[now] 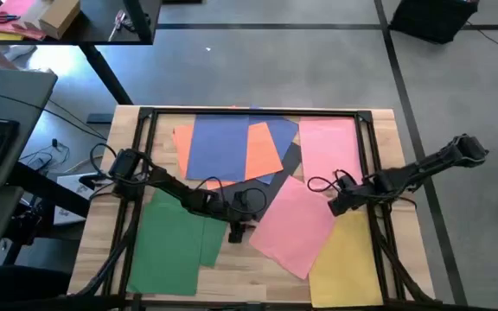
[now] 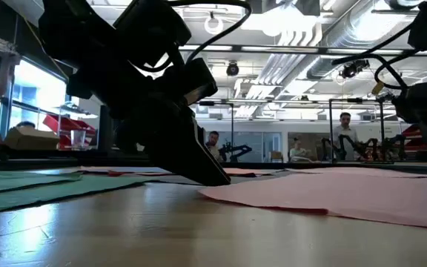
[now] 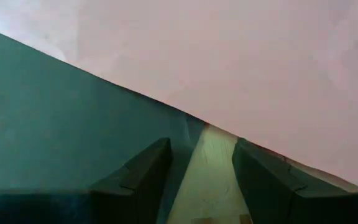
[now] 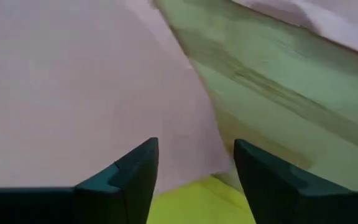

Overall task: Organize paper
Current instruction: Stack the pink paper on top of the other pink paper to the top right of the table

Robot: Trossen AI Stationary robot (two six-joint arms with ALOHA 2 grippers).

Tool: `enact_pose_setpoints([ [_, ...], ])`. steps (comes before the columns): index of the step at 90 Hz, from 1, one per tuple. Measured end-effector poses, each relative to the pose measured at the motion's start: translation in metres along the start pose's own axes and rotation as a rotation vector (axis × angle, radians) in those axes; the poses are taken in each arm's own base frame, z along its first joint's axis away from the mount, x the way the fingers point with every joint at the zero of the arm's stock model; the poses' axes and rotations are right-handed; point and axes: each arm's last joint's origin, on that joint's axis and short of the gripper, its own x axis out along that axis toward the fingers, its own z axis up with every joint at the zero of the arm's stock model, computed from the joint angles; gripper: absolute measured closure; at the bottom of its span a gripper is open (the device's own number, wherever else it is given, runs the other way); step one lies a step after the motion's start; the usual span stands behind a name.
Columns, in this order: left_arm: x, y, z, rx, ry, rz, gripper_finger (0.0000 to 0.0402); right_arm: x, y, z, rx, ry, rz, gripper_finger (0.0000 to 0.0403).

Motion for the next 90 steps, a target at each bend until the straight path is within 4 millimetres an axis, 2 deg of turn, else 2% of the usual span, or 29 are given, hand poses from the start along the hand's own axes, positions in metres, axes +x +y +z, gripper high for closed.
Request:
enact_pose_setpoints([
  [15, 0.0, 0.0, 0.0, 0.0, 0.001, 0.0, 0.0234, 0.01, -0.005, -0.001, 0.029, -0.002, 0.032, 0.0295],
  [34, 0.0, 0.0, 0.0, 0.0, -0.001, 0.001, 0.0234, -0.002, 0.008, 0.002, -0.047, -0.03, 0.067, 0.0392],
  [49, 0.0, 0.0, 0.0, 0.002, -0.004, 0.005, 0.0234, -0.021, 0.019, 0.006, -0.079, -0.063, 0.036, 0.0401],
  [77, -0.014, 0.001, 0.012, 0.031, -0.031, 0.006, 0.0234, -0.103, 0.049, 0.026, -0.171, -0.274, -0.128, 0.0403],
  [90, -0.019, 0.001, 0.019, 0.051, -0.063, 0.005, 0.0234, -0.125, 0.055, 0.043, -0.2, -0.393, -0.237, 0.0403],
])
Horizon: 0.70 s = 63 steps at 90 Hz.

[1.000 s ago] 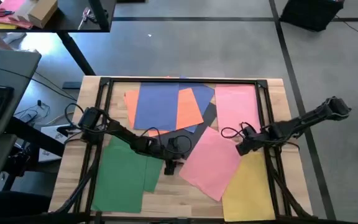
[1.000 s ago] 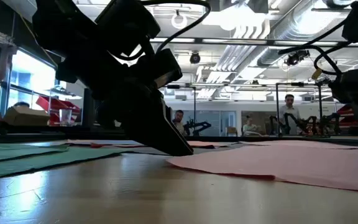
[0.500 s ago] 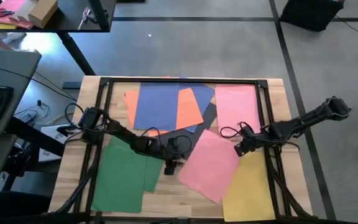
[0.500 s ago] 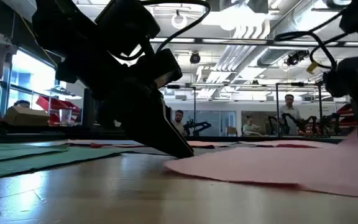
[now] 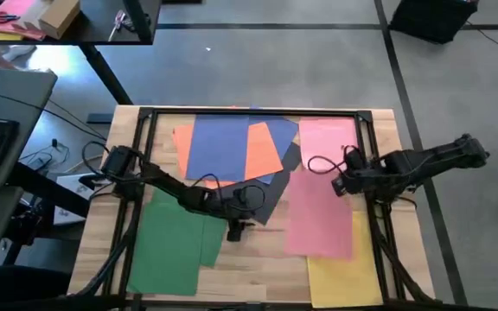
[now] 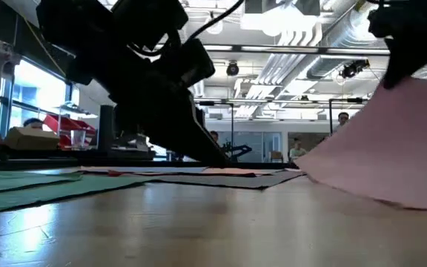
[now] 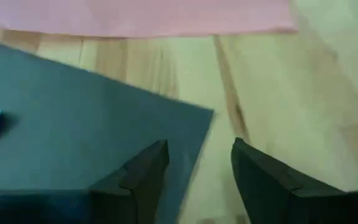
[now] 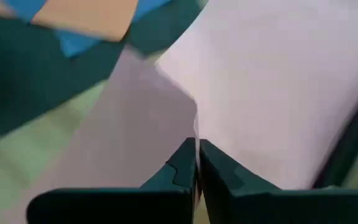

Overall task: Organize paper
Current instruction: Stack the pink paper on top of the other pink paper to the top right of the table

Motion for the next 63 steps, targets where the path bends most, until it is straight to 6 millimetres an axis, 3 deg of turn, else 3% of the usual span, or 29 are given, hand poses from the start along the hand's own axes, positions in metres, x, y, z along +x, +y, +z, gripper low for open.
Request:
enact_pose_setpoints([
  [23, 0.0, 0.002, -0.001, 0.025, 0.01, 0.011, 0.0234, 0.012, 0.002, 0.019, -0.06, 0.015, -0.073, 0.0403],
  [36, 0.0, 0.005, -0.003, 0.017, 0.038, 0.018, 0.0234, 0.017, 0.017, 0.023, -0.078, 0.052, 0.04, 0.0403],
  [63, 0.0, 0.007, -0.003, 0.009, 0.037, 0.022, 0.0234, 0.017, 0.019, 0.034, -0.066, -0.092, 0.047, 0.0403],
])
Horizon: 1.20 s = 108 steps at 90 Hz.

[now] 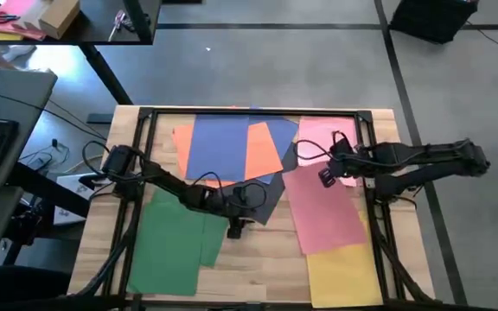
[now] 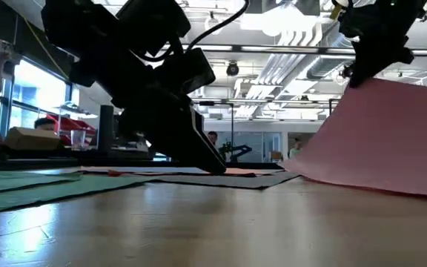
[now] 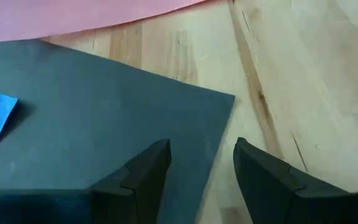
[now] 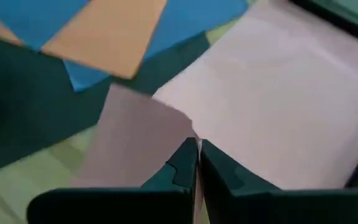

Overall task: Organize paper
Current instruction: Stack the pink paper on top of the other pink paper to the top right of the table

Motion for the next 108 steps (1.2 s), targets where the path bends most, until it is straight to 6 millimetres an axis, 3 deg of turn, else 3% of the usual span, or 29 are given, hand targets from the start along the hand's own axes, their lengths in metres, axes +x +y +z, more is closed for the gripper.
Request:
enact_pose_setpoints([
  [14, 0.0, 0.0, 0.0, 0.0, -0.002, 0.0, 0.0234, -0.008, -0.001, 0.013, -0.022, -0.125, 0.096, 0.0403],
  [22, 0.0, 0.0, 0.0, 0.0, -0.002, 0.0, 0.0234, -0.009, -0.009, 0.017, -0.025, -0.162, 0.048, 0.0403],
  [41, 0.0, 0.003, 0.001, -0.013, -0.002, 0.003, 0.0234, 0.003, -0.018, 0.016, -0.028, -0.024, -0.021, 0.0403],
  [60, 0.002, 0.002, 0.0, -0.023, -0.013, 0.003, 0.0234, 0.007, 0.004, -0.005, -0.011, 0.23, 0.11, 0.0393],
  [71, 0.003, 0.003, 0.0, -0.022, -0.015, 0.005, 0.0234, 0.004, 0.031, -0.018, 0.022, 0.307, 0.244, 0.0348],
  [79, 0.003, 0.004, 0.0, -0.004, -0.011, 0.01, 0.0234, 0.008, 0.049, -0.029, -0.019, 0.319, 0.25, 0.0304],
  [93, -0.012, 0.0, 0.011, 0.017, -0.033, 0.002, 0.0234, 0.033, 0.073, -0.049, -0.141, 0.365, 0.135, 0.0242],
  [108, -0.031, -0.026, 0.024, 0.007, -0.098, -0.005, 0.0234, 0.069, 0.095, -0.052, -0.254, 0.388, 0.16, 0.021],
])
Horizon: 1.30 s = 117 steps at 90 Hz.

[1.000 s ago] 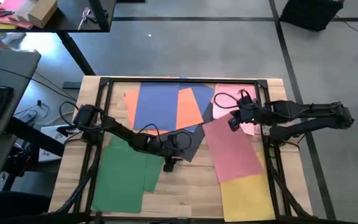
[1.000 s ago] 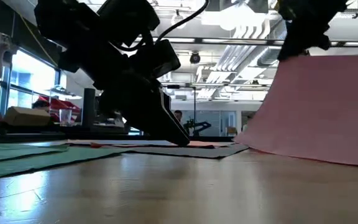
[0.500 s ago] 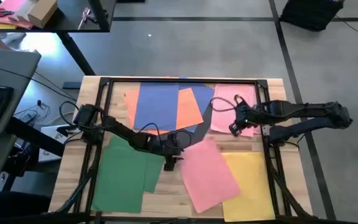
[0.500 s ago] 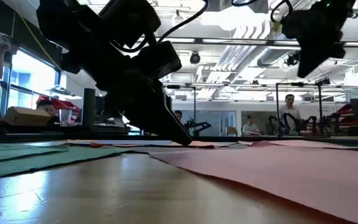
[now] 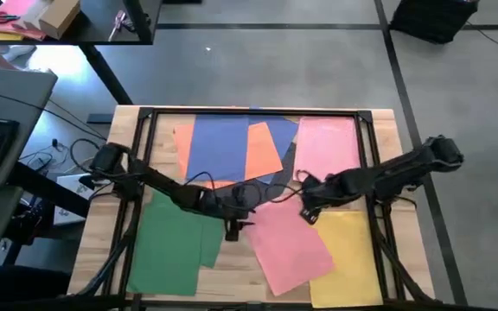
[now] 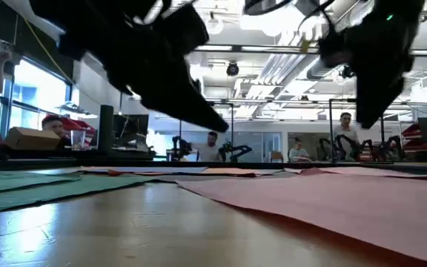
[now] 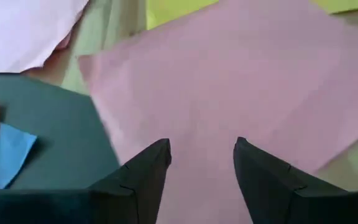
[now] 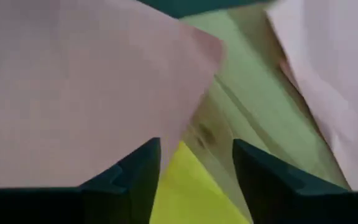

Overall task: Organize paper
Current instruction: Stack the pink paper on top of the other pink paper to the top right of the table

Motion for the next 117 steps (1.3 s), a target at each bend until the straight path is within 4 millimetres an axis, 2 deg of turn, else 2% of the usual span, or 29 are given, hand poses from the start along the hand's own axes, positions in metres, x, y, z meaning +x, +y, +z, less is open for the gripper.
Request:
enact_pose_setpoints([
  [11, 0.001, -0.024, -0.005, -0.032, -0.02, -0.021, 0.0234, 0.02, -0.002, 0.011, -0.059, 0.055, 0.003, 0.0202],
  [26, 0.019, -0.043, -0.029, -0.102, 0.007, 0.0, 0.0234, 0.034, -0.016, 0.016, -0.055, 0.068, 0.051, 0.0202],
  [38, 0.033, -0.044, -0.043, -0.149, 0.047, 0.025, 0.0234, 0.047, -0.031, 0.002, 0.048, 0.056, 0.175, 0.0202],
  [59, 0.046, -0.045, -0.047, -0.181, 0.048, 0.039, 0.0234, 0.064, -0.044, -0.02, 0.146, -0.022, 0.295, 0.0202],
  [74, 0.046, -0.043, -0.049, -0.204, 0.074, 0.044, 0.0234, 0.066, -0.045, -0.022, 0.147, -0.019, 0.329, 0.0201],
  [89, 0.046, -0.043, -0.05, -0.207, 0.085, 0.047, 0.0234, 0.058, -0.051, -0.027, 0.119, 0.048, 0.223, 0.0202],
  [101, 0.046, -0.042, -0.051, -0.208, 0.086, 0.048, 0.0234, 0.06, -0.046, -0.024, 0.115, 0.034, 0.307, 0.021],
  [117, 0.046, -0.042, -0.051, -0.206, 0.083, 0.064, 0.0234, 0.068, -0.04, -0.019, 0.113, 0.014, 0.38, 0.0247],
])
